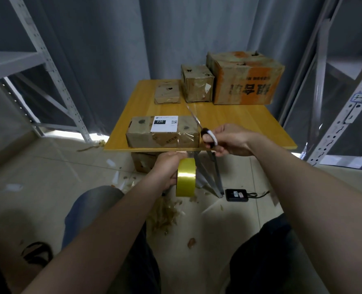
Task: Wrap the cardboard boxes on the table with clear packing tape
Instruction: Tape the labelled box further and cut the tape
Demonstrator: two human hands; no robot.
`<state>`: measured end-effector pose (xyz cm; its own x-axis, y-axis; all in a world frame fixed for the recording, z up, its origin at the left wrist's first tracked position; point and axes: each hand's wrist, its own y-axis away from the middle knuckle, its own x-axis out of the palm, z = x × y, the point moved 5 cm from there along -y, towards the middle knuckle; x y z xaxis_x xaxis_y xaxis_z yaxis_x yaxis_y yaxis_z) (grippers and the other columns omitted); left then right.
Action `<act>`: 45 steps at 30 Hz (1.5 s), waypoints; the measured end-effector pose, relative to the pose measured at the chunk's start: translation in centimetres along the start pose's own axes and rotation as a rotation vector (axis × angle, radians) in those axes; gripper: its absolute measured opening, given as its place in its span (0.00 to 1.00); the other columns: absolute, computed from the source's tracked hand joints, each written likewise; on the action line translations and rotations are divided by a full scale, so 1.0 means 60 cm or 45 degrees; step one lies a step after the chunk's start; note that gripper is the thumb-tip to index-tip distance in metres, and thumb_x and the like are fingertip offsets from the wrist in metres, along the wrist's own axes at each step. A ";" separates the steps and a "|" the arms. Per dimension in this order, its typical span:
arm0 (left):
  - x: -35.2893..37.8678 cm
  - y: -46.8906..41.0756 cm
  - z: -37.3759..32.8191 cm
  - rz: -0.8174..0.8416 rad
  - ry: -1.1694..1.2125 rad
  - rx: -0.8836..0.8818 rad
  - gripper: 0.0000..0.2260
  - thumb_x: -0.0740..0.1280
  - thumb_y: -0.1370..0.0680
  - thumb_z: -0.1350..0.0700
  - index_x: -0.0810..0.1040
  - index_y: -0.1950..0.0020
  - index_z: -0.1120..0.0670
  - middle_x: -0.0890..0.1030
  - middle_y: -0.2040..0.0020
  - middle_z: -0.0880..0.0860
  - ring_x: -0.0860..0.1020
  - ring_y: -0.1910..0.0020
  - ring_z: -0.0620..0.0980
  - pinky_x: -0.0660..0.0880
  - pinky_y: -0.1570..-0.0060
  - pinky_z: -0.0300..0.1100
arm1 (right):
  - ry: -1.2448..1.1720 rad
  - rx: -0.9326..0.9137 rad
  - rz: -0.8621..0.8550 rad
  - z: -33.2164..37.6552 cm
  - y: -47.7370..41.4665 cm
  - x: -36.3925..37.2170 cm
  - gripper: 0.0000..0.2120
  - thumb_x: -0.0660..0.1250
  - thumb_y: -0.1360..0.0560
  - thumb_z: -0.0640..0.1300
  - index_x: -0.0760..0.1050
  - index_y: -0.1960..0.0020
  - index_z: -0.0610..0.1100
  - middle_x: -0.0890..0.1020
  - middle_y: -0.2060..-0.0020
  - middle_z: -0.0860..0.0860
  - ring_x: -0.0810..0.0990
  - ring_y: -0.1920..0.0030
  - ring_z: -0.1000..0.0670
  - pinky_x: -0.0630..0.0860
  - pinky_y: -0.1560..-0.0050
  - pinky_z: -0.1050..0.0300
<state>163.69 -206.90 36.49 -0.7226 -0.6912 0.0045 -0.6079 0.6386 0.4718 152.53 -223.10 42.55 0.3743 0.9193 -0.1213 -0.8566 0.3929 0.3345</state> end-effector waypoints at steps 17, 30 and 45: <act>0.007 0.031 -0.018 -0.035 0.060 0.054 0.09 0.68 0.18 0.60 0.80 0.38 0.56 0.85 0.58 0.60 0.82 0.76 0.48 0.73 0.80 0.37 | 0.602 0.407 0.038 -0.074 0.030 -0.049 0.23 0.84 0.34 0.39 0.75 0.45 0.39 0.75 0.52 0.38 0.79 0.64 0.47 0.84 0.44 0.38; 0.008 0.036 -0.022 -0.051 0.002 0.081 0.09 0.68 0.18 0.60 0.80 0.38 0.60 0.82 0.60 0.58 0.78 0.81 0.45 0.70 0.83 0.34 | 0.683 0.297 0.043 -0.021 -0.004 0.006 0.17 0.82 0.30 0.41 0.80 0.48 0.36 0.79 0.66 0.43 0.82 0.68 0.50 0.86 0.57 0.51; 0.001 0.019 -0.018 -0.034 -0.006 0.045 0.08 0.70 0.18 0.58 0.81 0.40 0.55 0.85 0.54 0.59 0.80 0.79 0.46 0.71 0.82 0.35 | 0.865 0.256 0.054 -0.011 -0.015 -0.001 0.18 0.83 0.32 0.48 0.82 0.54 0.36 0.76 0.73 0.47 0.74 0.74 0.53 0.82 0.65 0.55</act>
<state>163.31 -206.54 37.98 -0.7074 -0.7067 -0.0115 -0.6381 0.6315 0.4405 153.05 -223.47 41.67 -0.0181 0.7694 -0.6385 -0.7587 0.4054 0.5100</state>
